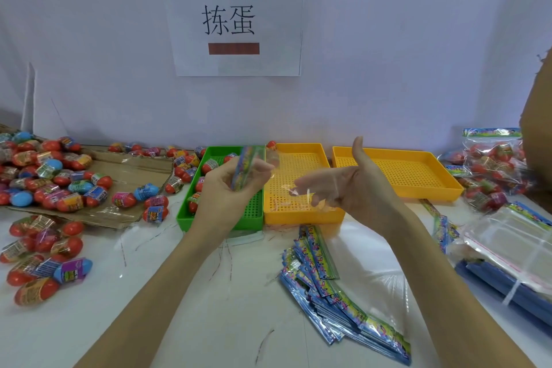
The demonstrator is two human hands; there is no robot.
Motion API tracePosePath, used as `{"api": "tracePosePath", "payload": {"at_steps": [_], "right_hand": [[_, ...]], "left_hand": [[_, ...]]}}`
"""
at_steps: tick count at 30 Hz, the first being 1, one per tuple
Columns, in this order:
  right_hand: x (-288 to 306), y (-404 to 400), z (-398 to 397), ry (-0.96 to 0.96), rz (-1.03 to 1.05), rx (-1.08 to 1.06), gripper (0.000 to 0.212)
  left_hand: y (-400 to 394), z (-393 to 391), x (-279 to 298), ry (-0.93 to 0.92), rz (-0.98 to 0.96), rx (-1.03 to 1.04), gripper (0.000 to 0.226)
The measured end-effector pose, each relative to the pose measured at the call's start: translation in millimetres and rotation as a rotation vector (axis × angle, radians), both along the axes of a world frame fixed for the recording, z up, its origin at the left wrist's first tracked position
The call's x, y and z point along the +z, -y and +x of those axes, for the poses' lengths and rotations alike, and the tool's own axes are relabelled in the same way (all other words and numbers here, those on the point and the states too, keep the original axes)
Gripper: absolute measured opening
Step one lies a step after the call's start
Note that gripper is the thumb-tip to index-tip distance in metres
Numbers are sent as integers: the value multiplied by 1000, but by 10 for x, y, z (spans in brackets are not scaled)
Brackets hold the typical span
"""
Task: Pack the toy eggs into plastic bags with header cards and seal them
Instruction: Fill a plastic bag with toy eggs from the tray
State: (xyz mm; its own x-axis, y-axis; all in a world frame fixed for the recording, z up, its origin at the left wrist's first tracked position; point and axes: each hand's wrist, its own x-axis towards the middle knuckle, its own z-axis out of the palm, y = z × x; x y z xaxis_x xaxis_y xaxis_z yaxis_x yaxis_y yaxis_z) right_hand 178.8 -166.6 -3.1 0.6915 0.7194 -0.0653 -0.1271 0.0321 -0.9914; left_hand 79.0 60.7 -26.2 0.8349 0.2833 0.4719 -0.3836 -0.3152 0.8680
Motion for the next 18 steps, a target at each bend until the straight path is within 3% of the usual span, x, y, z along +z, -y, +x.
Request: {"api": "tracePosePath", "payload": {"at_steps": [3,5,8,11,13,16,18], "right_hand": [[-38,49,47,-61,-2,69,112],[-55,53,62,1,3,30,93],[-67,62,67,230,-56,-103,37],[-65,87,53,269,-84,-139,23],[-53,70,32,319,-48,-215,18],[-38,7,-9,390,8,-330,15],[-49,-25,-22,456,2,-377,16]], "left_hand": [[-62,-11,-1,31,139,-194,54],[-71,-17,3,-24,179,-233,74],[-47,-36,17,-74,311,-197,78],[-50,-37,28,-125,324,-156,71],[-34,-20,26,-170,53,-177,61],[12,37,50,-263,-544,-258,36],[24,71,36,-313,-646,-211,48]]}}
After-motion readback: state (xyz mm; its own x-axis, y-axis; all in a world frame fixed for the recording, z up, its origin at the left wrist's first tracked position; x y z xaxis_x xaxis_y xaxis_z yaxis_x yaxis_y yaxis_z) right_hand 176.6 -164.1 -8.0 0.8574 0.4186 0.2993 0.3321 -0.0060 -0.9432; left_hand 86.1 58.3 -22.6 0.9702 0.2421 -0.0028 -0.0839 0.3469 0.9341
